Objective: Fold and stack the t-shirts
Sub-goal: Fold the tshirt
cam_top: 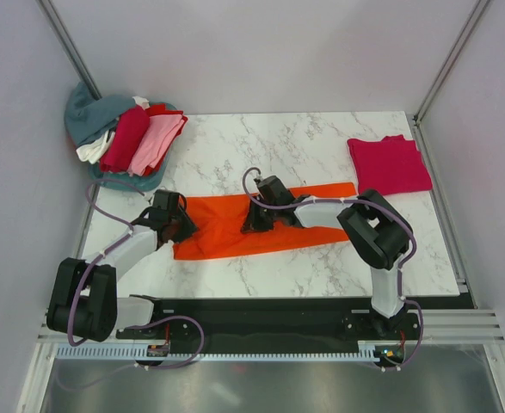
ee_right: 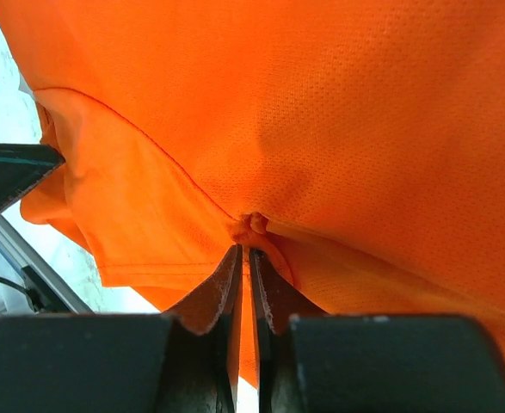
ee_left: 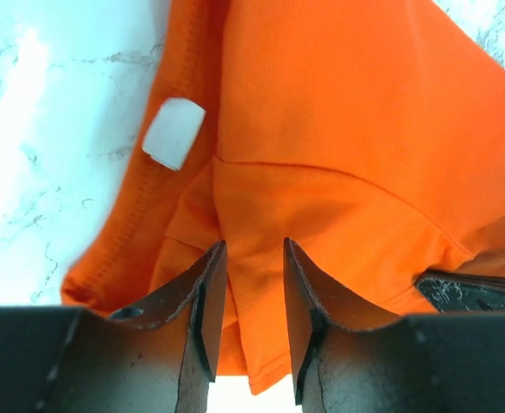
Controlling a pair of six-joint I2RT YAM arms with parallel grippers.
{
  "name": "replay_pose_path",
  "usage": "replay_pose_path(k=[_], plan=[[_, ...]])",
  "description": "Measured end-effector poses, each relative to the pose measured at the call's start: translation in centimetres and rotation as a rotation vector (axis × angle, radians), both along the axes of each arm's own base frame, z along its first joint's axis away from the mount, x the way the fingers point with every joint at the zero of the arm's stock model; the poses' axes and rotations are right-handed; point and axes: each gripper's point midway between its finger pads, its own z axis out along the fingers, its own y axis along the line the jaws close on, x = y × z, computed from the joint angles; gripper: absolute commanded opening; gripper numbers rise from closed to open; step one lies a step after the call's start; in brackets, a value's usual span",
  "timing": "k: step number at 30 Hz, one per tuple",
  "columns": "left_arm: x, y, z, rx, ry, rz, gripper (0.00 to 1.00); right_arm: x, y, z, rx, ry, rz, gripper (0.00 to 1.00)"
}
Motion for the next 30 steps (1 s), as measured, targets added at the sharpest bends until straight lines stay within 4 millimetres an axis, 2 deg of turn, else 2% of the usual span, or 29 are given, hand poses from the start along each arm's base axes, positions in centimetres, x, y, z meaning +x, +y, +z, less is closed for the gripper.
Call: replay_pose_path(k=[4, 8, 11, 18, 21, 22, 26, 27, 30], plan=[[0.2, 0.3, 0.3, 0.013, -0.02, 0.011, 0.4, -0.1, -0.4, 0.1, -0.007, -0.007, -0.006, 0.17], [0.4, 0.5, 2.3, 0.009, -0.094, 0.019, 0.41, -0.4, -1.1, 0.5, -0.021, -0.029, -0.003, 0.18], [0.9, 0.7, 4.0, 0.007, -0.159, 0.02, 0.35, -0.3, -1.6, 1.4, -0.038, -0.06, -0.003, 0.18], [1.5, 0.5, 5.1, 0.025, -0.188, -0.017, 0.31, 0.6, -4.2, 4.5, -0.133, -0.18, -0.035, 0.15], [2.0, 0.4, 5.8, 0.028, -0.202, -0.022, 0.31, 1.0, -6.4, 5.3, -0.223, -0.231, -0.072, 0.06], [2.3, 0.4, 5.9, 0.029, -0.204, -0.024, 0.29, 1.2, -7.2, 5.4, -0.258, -0.247, -0.086, 0.0], [3.0, 0.3, 5.3, 0.039, -0.174, -0.028, 0.17, 1.3, -11.4, 5.4, -0.391, -0.282, -0.149, 0.0], [3.0, 0.3, 4.9, 0.043, -0.162, -0.029, 0.08, 1.2, -12.5, 5.3, -0.422, -0.284, -0.166, 0.0], [3.1, 0.3, 3.6, 0.054, -0.121, -0.029, 0.02, 0.8, -16.0, 4.6, -0.503, -0.272, -0.216, 0.0]])
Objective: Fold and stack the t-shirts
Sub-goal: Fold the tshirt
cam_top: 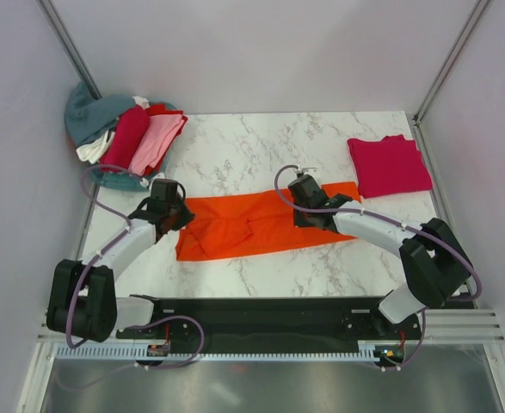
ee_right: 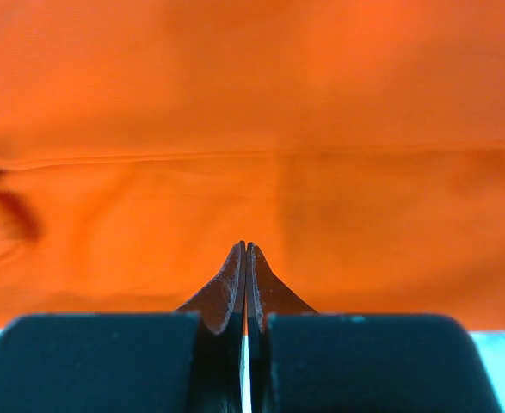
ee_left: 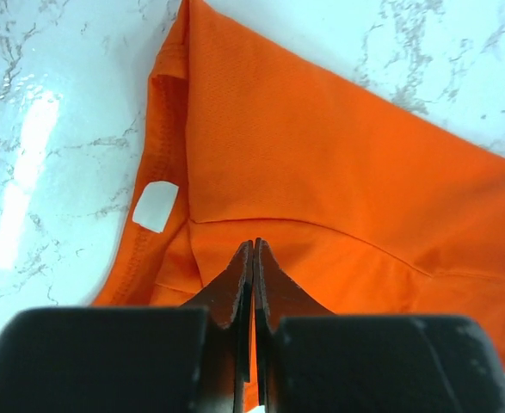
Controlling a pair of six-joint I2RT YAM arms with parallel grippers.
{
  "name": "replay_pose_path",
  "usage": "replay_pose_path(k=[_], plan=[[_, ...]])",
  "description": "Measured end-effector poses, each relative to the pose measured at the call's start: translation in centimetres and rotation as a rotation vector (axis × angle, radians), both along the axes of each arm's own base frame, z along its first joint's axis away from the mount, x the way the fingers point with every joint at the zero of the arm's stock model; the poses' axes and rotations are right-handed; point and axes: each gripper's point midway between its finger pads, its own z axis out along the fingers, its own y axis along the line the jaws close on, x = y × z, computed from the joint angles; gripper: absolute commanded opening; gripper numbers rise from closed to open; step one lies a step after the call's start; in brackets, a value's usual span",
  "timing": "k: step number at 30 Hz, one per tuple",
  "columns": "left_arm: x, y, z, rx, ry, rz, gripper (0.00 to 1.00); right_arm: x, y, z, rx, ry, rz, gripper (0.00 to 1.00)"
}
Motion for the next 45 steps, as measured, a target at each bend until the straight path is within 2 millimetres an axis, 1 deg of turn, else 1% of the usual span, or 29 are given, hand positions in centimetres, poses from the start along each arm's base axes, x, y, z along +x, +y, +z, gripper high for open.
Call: replay_pose_path(k=[4, 8, 10, 13, 17, 21, 26, 30, 32, 33, 35, 39, 41, 44, 45], plan=[[0.1, 0.0, -1.5, 0.013, 0.045, 0.002, 0.02, -0.1, -4.3, -1.1, -0.077, 0.021, -0.1, 0.0], [0.9, -0.1, -2.3, 0.019, 0.075, 0.002, 0.02, -0.2, -8.1, -2.6, -0.121, 0.056, -0.214, 0.0], [1.5, -0.3, -2.5, 0.02, 0.083, 0.002, 0.02, -0.4, -9.9, -3.3, -0.135, 0.078, -0.272, 0.0], [2.3, -0.4, -2.9, 0.023, 0.096, 0.001, 0.02, -0.4, -11.4, -3.9, -0.146, 0.098, -0.334, 0.0], [3.4, -0.7, -3.5, 0.029, 0.115, -0.001, 0.02, -0.6, -11.5, -4.8, -0.149, 0.126, -0.349, 0.0], [4.7, -1.1, -5.1, 0.039, 0.16, -0.009, 0.02, -0.3, -11.1, -5.1, -0.13, 0.123, -0.348, 0.0], [8.2, -2.2, -5.0, 0.018, 0.146, -0.034, 0.02, 0.1, -10.7, -5.2, -0.102, 0.097, -0.348, 0.0], [10.7, -3.1, -4.9, 0.01, 0.133, -0.054, 0.02, -0.5, -10.2, -5.2, -0.052, 0.074, -0.35, 0.0], [12.2, -3.6, -4.9, 0.005, 0.128, -0.065, 0.02, -1.4, -9.1, -5.2, -0.029, 0.07, -0.33, 0.0], [13.0, -3.9, -4.8, 0.004, 0.125, -0.07, 0.02, -2.0, -8.1, -5.2, -0.014, 0.072, -0.307, 0.0], [15.0, -4.6, -4.8, 0.006, 0.112, -0.083, 0.02, -3.6, -5.2, -5.2, 0.022, 0.082, -0.241, 0.0], [19.4, -7.0, -4.6, -0.028, 0.086, -0.126, 0.02, -7.4, 1.9, -5.3, 0.107, 0.117, -0.087, 0.0], [22.0, -8.8, -4.5, -0.068, 0.061, -0.163, 0.02, -9.7, 6.0, -5.3, 0.139, 0.147, -0.002, 0.0], [25.4, -11.4, -4.3, -0.11, 0.017, -0.211, 0.02, -13.2, 12.5, -5.2, 0.176, 0.188, 0.129, 0.0], [26.1, -12.3, -4.2, -0.126, 0.009, -0.231, 0.02, -14.2, 14.6, -5.1, 0.191, 0.199, 0.171, 0.0]])
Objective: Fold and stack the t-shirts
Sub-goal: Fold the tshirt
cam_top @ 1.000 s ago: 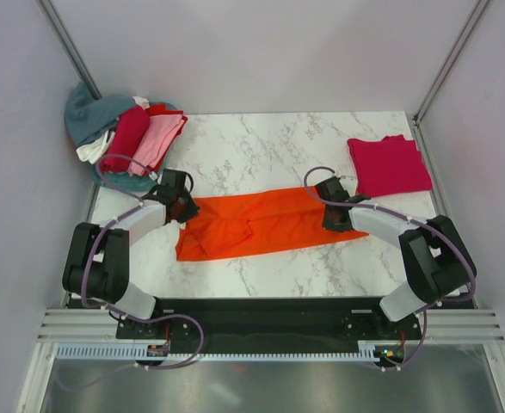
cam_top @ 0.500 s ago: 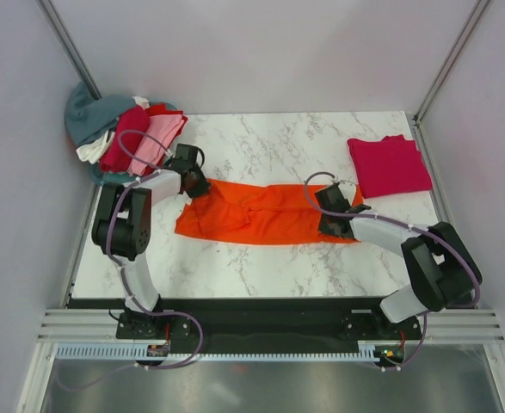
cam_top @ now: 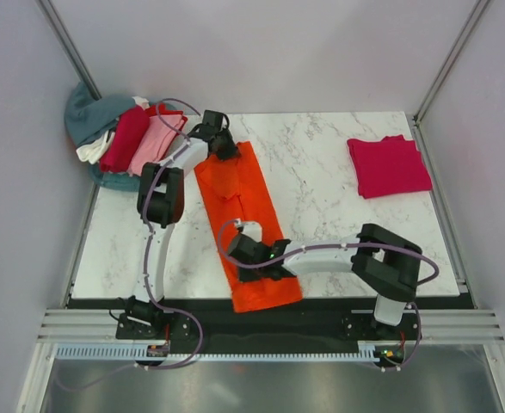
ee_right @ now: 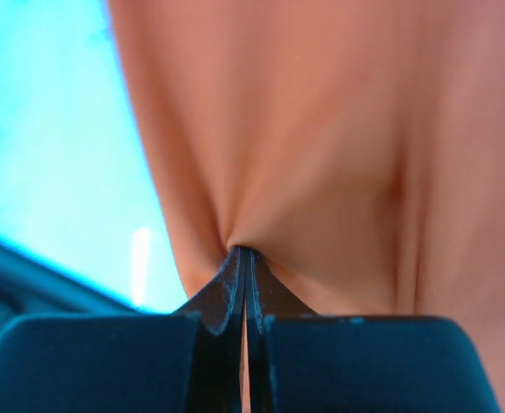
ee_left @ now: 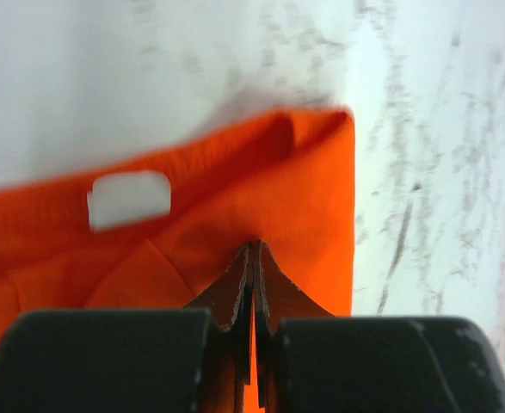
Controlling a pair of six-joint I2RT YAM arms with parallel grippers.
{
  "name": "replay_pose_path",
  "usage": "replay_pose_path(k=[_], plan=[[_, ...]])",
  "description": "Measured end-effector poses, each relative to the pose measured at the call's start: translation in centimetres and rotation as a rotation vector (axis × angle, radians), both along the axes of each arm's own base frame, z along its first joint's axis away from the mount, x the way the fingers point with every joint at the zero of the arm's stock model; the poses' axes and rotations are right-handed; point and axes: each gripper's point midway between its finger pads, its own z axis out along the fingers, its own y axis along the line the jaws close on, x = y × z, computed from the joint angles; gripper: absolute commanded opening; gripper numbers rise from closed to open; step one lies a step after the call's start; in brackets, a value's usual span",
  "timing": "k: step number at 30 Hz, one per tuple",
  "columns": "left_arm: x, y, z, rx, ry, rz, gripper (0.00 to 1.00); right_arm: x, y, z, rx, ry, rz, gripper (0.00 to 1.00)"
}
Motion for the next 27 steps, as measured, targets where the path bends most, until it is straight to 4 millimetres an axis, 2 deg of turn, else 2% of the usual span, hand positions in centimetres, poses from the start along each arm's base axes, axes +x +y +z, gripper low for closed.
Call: replay_pose_path(k=[2, 4, 8, 11, 14, 17, 19, 20, 24, 27], plan=[[1.1, -1.9, 0.2, -0.025, -0.018, -0.035, 0.02, -1.6, 3.0, 0.2, 0.026, 0.014, 0.067, 0.0], [1.9, -4.2, 0.0, -0.048, -0.034, -0.076, 0.02, -3.0, 4.4, 0.3, 0.043, 0.031, 0.119, 0.0], [2.7, -8.8, 0.1, -0.101, -0.071, -0.14, 0.02, -3.1, 4.1, 1.6, 0.041, 0.007, 0.158, 0.0], [3.1, -11.6, 0.2, -0.166, -0.092, -0.17, 0.02, -1.8, 3.3, 4.8, 0.091, -0.047, 0.15, 0.02], [3.4, -12.8, 0.3, -0.216, -0.107, -0.177, 0.03, 0.8, 1.4, 8.5, 0.165, -0.109, 0.091, 0.07], [3.6, -12.8, 0.5, -0.23, -0.113, -0.178, 0.09, 4.2, -1.9, 10.2, 0.193, -0.155, -0.005, 0.13], [3.8, -12.7, 0.7, -0.236, -0.123, -0.181, 0.13, 6.2, -4.2, 10.2, 0.178, -0.172, -0.065, 0.22], [3.9, -12.7, 0.8, -0.24, -0.129, -0.186, 0.18, 7.2, -5.4, 10.0, 0.164, -0.175, -0.092, 0.24], [3.7, -12.6, 1.5, -0.237, -0.145, -0.208, 0.2, 10.3, -9.2, 8.9, 0.109, -0.176, -0.167, 0.27], [3.0, -12.4, 3.5, -0.241, -0.155, -0.227, 0.25, 13.1, -11.9, 8.3, 0.083, -0.174, -0.222, 0.33]])
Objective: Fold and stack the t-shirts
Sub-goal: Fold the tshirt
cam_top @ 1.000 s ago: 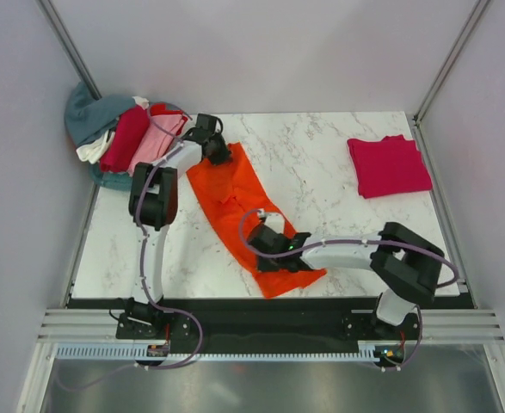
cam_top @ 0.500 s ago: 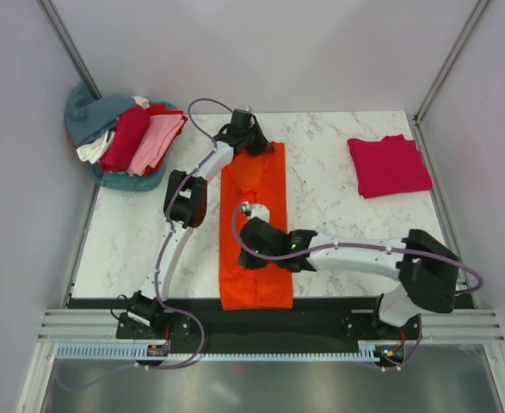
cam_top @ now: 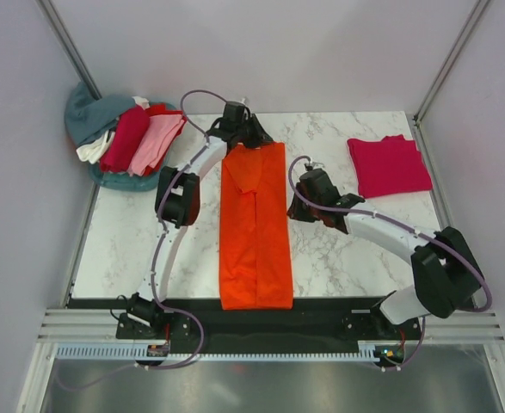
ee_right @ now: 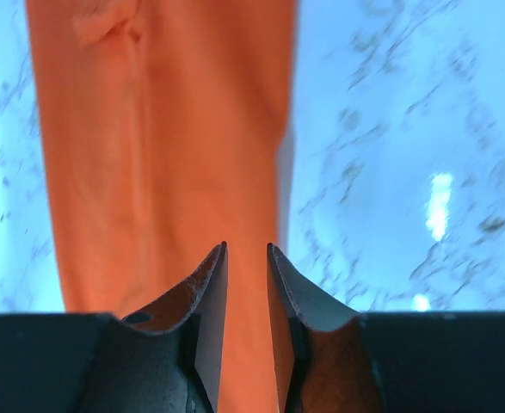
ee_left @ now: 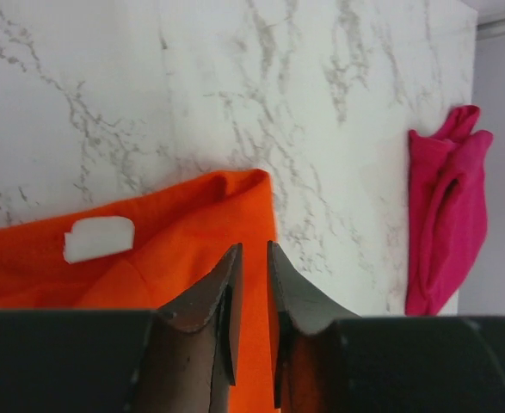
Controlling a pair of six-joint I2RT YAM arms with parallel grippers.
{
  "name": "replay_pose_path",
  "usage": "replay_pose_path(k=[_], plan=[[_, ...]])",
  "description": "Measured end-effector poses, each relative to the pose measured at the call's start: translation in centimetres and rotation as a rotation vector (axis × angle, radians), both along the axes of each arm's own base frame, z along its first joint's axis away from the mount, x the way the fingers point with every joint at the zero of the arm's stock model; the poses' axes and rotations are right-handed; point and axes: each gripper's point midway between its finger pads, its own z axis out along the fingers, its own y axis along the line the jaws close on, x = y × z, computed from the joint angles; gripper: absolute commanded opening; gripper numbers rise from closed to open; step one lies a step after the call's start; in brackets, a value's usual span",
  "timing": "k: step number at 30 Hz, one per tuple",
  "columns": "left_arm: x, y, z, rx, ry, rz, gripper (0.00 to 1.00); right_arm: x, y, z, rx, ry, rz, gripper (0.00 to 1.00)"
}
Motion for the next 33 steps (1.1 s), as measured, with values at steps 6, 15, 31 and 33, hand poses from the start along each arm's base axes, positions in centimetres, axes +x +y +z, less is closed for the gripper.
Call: replay_pose_path(k=[6, 15, 31, 33], plan=[[-2.0, 0.3, 8.8, -0.042, -0.101, -0.039, 0.28, 6.5, -3.2, -2.2, -0.002, 0.056, -0.074, 0.59], [-14.2, 2.5, 15.5, -0.054, -0.126, -0.087, 0.27, 15.5, -3.5, -5.2, 0.1, 0.103, -0.07, 0.55], [-37.1, 2.7, 0.4, 0.15, 0.212, -0.199, 0.23, 25.7, -0.6, -6.9, 0.327, 0.042, -0.018, 0.38], [-37.8, 3.0, 0.0, 0.149, 0.217, -0.185, 0.22, 26.7, -1.1, -7.1, 0.334, 0.028, -0.031, 0.18]])
